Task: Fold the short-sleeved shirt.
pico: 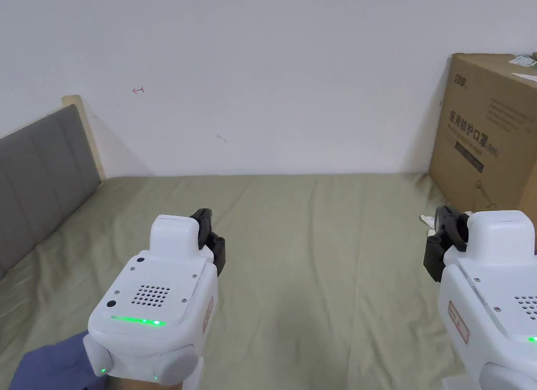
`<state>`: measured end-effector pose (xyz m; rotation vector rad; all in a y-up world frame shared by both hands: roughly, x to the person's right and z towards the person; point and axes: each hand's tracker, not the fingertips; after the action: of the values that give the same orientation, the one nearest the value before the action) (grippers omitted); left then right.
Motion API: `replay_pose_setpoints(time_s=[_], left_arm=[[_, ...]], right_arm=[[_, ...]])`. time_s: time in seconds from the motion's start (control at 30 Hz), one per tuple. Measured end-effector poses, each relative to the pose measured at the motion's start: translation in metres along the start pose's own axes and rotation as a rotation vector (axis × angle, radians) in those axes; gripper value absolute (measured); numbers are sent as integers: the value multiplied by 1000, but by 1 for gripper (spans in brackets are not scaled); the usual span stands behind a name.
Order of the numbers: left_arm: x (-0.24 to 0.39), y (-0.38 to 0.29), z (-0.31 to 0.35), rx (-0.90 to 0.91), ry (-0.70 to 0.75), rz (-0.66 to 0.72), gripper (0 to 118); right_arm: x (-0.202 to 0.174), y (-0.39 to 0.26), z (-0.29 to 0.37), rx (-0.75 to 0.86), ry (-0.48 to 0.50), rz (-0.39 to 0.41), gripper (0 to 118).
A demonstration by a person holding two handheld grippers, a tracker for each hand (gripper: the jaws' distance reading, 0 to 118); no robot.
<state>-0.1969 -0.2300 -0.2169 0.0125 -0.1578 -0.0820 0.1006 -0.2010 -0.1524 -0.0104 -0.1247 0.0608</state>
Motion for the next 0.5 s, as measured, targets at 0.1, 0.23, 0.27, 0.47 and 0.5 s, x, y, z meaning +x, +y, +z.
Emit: replay_pose_setpoints(time_s=[0.1, 0.23, 0.27, 0.47, 0.5], left_arm=[[-2, 0, 0, -1, 0, 10, 6], [-3, 0, 1, 2, 5, 8, 6], [-4, 0, 1, 0, 4, 8, 6], [-5, 0, 3, -1, 4, 4, 6], [-5, 0, 3, -1, 3, 3, 6]], right_arm=[[-1, 0, 0, 1, 3, 0, 4], [-2, 1, 1, 0, 5, 1, 4], [-2, 1, 1, 0, 4, 3, 4], [-3, 1, 2, -1, 6, 5, 4], [-3, 1, 2, -2, 9, 4, 4]])
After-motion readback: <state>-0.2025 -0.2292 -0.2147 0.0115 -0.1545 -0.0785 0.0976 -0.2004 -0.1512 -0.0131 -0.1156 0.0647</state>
